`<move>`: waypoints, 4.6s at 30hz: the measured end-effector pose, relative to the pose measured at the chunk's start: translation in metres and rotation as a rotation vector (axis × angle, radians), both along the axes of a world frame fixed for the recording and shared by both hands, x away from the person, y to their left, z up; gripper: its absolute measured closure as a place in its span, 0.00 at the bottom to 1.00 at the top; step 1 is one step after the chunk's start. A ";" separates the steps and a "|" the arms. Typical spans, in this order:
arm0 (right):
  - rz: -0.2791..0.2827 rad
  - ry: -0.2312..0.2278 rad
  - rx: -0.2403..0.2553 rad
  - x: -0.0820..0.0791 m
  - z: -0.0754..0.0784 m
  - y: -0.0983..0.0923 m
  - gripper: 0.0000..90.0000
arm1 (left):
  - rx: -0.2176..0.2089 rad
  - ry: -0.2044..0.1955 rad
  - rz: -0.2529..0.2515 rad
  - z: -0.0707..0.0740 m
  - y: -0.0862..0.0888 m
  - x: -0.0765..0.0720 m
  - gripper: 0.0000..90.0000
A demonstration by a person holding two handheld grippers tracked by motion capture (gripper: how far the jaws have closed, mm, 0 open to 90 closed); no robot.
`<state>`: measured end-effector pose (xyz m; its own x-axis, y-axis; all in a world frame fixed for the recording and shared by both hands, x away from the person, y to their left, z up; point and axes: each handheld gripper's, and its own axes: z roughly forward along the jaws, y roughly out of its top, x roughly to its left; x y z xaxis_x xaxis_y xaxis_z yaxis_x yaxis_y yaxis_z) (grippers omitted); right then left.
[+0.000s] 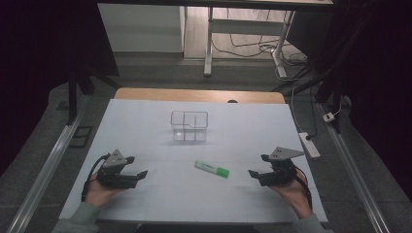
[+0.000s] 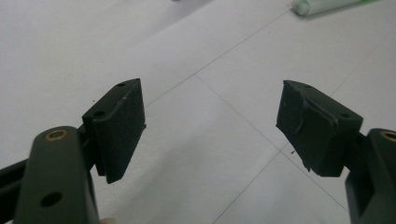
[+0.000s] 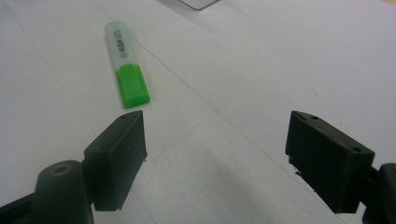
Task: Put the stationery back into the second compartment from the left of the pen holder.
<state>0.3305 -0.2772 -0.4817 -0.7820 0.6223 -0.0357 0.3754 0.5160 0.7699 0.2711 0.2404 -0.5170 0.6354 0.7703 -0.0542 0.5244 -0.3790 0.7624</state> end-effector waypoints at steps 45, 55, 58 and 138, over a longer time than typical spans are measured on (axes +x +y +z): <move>0.207 0.077 -0.091 0.024 0.027 0.094 0.25 | 0.004 0.016 -0.005 -0.002 0.000 0.000 0.25; 0.247 0.130 -0.111 0.036 0.026 0.116 0.25 | 0.006 0.016 -0.007 -0.002 0.000 0.000 0.25; 0.266 0.160 -0.137 0.040 0.020 0.123 0.25 | 0.009 0.016 -0.009 -0.002 0.000 0.000 0.25; 0.424 0.080 -0.205 0.020 0.032 0.141 0.74 | 0.027 0.000 -0.022 0.000 -0.003 -0.002 0.26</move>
<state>0.3503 -0.1361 -0.4496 -0.9707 0.2344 -0.0538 0.1531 0.7749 0.6132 0.2689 0.2377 -0.5166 0.6523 0.7572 -0.0335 0.5158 -0.4111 0.7517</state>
